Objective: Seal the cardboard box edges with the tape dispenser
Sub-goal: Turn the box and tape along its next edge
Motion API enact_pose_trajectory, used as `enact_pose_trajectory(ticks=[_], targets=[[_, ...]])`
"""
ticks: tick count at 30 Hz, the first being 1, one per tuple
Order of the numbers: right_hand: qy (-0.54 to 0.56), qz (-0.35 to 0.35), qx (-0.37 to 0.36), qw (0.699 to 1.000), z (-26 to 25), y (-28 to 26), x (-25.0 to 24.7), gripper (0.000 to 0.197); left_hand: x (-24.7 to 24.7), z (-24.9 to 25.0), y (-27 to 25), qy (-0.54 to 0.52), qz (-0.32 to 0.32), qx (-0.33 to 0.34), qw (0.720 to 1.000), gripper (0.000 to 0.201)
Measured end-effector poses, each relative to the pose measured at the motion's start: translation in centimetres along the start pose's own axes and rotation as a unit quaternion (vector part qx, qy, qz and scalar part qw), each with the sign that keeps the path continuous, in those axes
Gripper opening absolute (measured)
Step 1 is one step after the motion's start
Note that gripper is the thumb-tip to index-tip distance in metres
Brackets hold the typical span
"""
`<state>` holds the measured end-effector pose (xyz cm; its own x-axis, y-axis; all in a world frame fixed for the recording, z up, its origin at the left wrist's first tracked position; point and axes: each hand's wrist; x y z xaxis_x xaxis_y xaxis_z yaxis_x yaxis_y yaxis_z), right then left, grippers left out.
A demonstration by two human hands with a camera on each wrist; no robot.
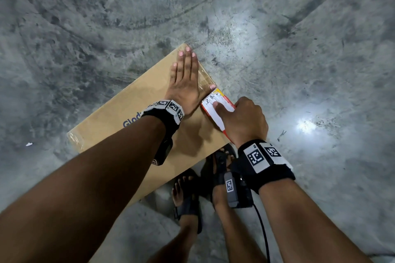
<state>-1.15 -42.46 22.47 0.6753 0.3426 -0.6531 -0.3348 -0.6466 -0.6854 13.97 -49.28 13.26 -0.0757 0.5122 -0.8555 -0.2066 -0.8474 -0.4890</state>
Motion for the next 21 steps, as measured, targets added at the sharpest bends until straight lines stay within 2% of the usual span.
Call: enact_pose_trajectory(ticks=[6, 15, 21], targets=[[0.013, -0.005, -0.021, 1.0, 1.4, -0.8, -0.5, 0.059, 0.3, -0.2, 0.2, -0.008, 0.004, -0.001, 1.0, 0.099], [0.015, 0.001, 0.039, 0.999, 11.9, -7.0, -1.2, 0.048, 0.0, -0.2, 0.0, -0.008, -0.012, 0.006, 1.0, 0.102], [0.013, -0.013, 0.071, 0.997, 12.9, -6.0, -0.2, 0.054, -0.1, -0.4, 0.1, -0.018, -0.002, 0.007, 1.0, 0.104]])
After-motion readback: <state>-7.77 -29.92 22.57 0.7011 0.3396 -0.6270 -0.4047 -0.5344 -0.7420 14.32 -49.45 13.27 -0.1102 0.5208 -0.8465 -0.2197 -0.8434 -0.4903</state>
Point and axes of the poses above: each hand's wrist, its own y-axis towards the middle knuckle, its own x-axis out of the palm, z = x × y, and after that the axes turned 4 degrees about -x, right-handed
